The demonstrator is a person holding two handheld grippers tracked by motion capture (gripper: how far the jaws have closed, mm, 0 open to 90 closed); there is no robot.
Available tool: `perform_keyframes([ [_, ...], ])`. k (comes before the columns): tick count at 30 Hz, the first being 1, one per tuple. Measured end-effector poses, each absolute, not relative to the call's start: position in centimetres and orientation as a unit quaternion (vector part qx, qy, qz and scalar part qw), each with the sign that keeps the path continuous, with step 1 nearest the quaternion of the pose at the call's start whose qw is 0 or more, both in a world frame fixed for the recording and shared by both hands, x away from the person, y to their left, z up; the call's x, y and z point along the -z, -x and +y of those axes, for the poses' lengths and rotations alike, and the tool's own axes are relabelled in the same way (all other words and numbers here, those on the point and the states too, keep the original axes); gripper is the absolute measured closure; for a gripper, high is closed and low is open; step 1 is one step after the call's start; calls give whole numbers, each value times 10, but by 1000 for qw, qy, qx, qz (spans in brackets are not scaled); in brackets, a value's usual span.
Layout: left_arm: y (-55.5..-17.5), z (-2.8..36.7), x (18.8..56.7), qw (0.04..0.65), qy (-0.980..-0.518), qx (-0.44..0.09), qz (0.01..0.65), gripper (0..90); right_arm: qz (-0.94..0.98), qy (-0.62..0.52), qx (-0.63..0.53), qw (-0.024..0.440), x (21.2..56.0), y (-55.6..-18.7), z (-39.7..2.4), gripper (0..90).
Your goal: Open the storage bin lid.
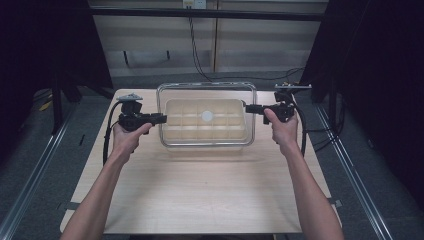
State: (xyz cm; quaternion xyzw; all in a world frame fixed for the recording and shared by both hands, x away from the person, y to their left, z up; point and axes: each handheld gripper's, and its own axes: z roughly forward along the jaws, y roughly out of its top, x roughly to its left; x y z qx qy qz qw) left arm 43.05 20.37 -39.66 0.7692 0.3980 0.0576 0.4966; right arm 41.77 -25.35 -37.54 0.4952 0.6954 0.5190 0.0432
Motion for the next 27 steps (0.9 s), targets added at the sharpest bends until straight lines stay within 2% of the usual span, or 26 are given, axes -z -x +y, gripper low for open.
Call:
perform_keyframes([
  [27,-407,213,395,511,-767,-43,385,724,700,-484,-523,40,373,-391,-253,697],
])
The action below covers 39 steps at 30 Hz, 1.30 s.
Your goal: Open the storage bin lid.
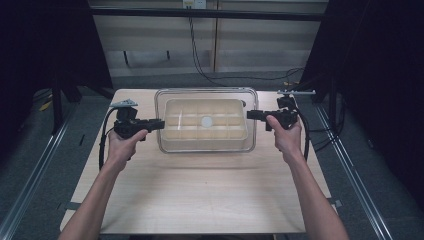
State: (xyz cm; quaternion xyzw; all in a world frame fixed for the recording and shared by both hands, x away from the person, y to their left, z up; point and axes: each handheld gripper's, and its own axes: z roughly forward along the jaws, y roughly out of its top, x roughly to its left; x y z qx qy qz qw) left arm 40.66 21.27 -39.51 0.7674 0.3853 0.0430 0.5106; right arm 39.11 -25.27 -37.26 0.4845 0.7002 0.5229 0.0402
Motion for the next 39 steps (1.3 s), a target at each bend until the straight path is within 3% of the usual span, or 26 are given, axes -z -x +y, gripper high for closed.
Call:
perform_keyframes([
  [27,-373,229,408,517,-763,-33,386,726,707,-464,-534,14,387,-355,-244,728],
  [39,-349,226,402,501,-781,-53,369,723,703,-463,-539,31,388,-326,-243,723],
])
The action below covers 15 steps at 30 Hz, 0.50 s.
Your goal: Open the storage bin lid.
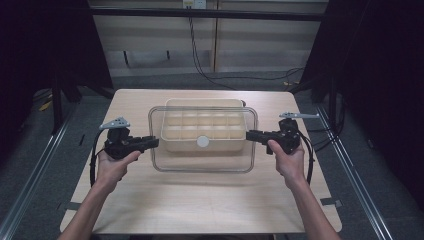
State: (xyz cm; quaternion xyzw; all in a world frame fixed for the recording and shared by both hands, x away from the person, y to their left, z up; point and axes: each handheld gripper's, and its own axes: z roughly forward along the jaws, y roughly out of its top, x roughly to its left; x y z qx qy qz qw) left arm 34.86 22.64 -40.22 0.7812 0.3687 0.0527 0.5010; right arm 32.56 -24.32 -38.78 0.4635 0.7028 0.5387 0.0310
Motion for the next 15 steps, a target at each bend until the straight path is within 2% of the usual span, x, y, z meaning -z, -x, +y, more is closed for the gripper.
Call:
perform_keyframes([
  [15,-320,230,411,511,-773,-42,373,727,699,-468,-540,19,399,-294,-242,723],
])
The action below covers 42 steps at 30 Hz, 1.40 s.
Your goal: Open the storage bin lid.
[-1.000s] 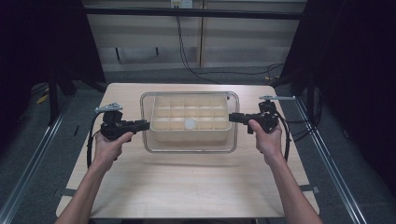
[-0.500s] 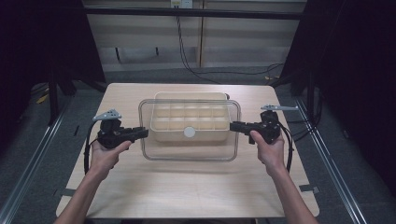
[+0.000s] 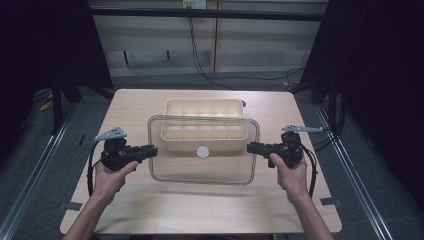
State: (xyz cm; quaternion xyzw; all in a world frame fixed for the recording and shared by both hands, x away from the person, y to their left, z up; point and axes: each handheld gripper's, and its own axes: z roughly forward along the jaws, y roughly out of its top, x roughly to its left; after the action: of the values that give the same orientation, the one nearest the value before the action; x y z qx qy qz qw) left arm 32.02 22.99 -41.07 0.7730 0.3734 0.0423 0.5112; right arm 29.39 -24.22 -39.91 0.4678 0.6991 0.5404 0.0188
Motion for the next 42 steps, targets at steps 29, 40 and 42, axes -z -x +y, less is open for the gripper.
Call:
perform_keyframes([
  [29,-273,237,448,459,-802,5,383,733,695,-513,-503,-16,441,-247,-232,702],
  [40,-293,232,464,432,-804,30,408,676,708,-533,-463,-21,461,-265,-227,658],
  [42,-297,232,467,431,-800,37,414,671,706,-536,-462,-19,465,-267,-227,654],
])
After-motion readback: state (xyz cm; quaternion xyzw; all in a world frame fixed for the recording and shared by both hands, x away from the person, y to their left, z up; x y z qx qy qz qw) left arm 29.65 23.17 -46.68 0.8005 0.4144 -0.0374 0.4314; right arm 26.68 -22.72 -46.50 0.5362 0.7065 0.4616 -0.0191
